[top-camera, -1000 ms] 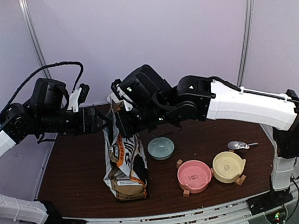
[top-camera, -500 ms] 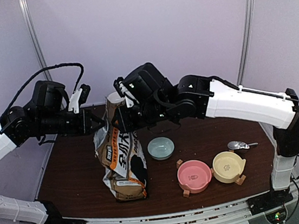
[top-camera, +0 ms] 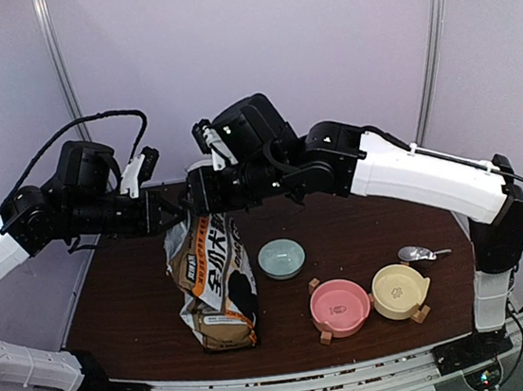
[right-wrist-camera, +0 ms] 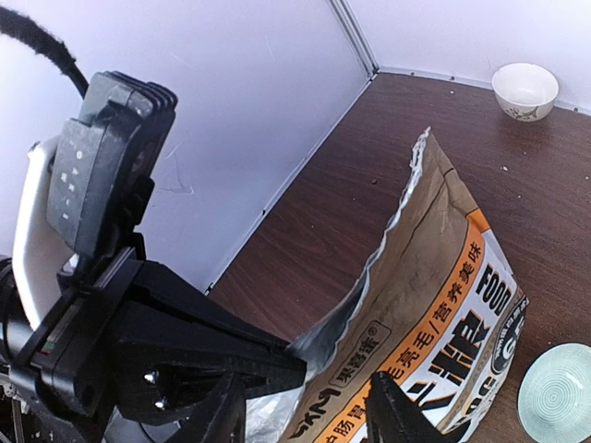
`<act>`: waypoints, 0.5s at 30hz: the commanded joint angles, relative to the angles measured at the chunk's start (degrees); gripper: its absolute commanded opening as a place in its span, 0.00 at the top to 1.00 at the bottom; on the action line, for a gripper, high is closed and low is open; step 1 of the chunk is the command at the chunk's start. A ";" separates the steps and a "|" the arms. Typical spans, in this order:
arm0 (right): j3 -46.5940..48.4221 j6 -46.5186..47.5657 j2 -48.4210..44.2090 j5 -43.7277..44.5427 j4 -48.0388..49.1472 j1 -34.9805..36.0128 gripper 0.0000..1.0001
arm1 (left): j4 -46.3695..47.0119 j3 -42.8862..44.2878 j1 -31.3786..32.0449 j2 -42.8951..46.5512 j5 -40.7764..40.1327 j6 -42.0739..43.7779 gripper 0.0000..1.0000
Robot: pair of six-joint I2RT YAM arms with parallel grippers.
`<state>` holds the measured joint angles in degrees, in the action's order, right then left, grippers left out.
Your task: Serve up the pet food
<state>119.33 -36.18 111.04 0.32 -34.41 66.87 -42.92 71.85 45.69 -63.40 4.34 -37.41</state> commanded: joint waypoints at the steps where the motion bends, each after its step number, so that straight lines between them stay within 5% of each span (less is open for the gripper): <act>1: 3.25 -0.41 3.24 -0.67 -0.82 -0.83 0.56 | 2.97 -0.31 -0.03 0.73 2.37 -0.12 1.00; 11: 2.86 0.33 5.21 2.00 -2.27 -1.03 0.79 | 3.32 -0.40 -0.08 0.50 2.18 -0.01 1.00; 15: 3.87 0.96 6.25 -0.24 -2.30 -1.00 0.95 | 3.48 -0.18 -0.03 -0.10 2.18 0.42 1.00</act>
<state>121.25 -35.88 115.50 1.08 -35.81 66.11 -42.70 71.77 45.47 -63.37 4.99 -37.39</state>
